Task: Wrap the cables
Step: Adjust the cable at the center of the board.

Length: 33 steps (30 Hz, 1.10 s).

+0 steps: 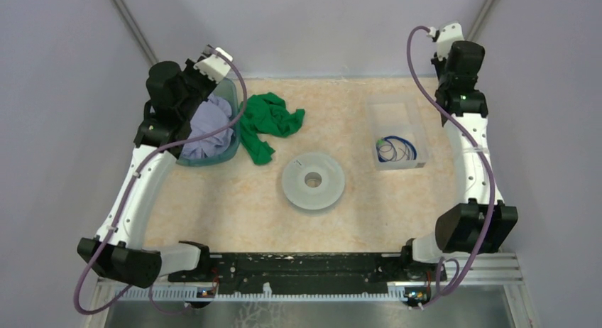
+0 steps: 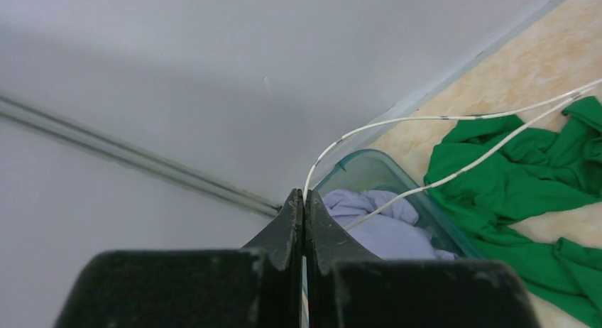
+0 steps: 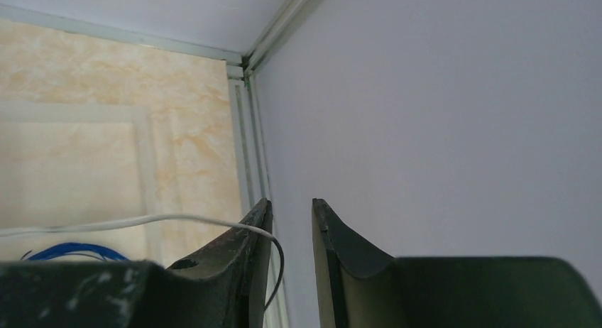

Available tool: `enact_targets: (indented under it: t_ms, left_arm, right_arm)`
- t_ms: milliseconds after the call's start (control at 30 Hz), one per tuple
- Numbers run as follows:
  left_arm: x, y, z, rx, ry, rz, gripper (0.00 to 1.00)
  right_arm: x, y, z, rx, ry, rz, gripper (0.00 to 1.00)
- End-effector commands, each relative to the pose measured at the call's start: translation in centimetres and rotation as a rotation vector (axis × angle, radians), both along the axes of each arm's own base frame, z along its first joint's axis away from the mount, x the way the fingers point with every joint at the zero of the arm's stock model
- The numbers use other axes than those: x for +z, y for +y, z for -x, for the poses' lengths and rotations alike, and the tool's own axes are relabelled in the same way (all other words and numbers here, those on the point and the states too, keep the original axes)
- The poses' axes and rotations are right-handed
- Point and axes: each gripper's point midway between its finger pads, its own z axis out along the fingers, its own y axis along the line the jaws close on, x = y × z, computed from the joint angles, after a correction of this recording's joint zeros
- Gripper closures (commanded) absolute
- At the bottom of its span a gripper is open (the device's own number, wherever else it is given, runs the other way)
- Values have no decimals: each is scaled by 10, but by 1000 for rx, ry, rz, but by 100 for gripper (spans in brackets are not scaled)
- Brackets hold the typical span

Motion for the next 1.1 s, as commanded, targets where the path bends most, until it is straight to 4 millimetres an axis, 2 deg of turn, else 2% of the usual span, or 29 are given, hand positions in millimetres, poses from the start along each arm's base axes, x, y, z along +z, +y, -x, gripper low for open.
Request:
enact_targets:
  t_ms: [0, 133, 300, 500, 767, 1067]
  left_arm:
    - [24, 24, -1, 65, -59, 28, 100]
    - [24, 41, -4, 103, -52, 49, 100]
    - [24, 84, -12, 158, -27, 128, 100]
    - [21, 119, -17, 180, -5, 210, 100]
    - [13, 125, -28, 160, 32, 287, 100]
    - [19, 173, -33, 210, 23, 399, 100]
  right_arm:
    - [46, -16, 5, -46, -111, 36, 72]
    - [52, -23, 4, -68, -116, 49, 72]
    - [56, -51, 4, -120, -117, 40, 70]
    - [63, -80, 14, -171, -141, 35, 70]
    - [52, -86, 11, -164, -110, 18, 71]
    - [57, -132, 16, -241, -128, 3, 69]
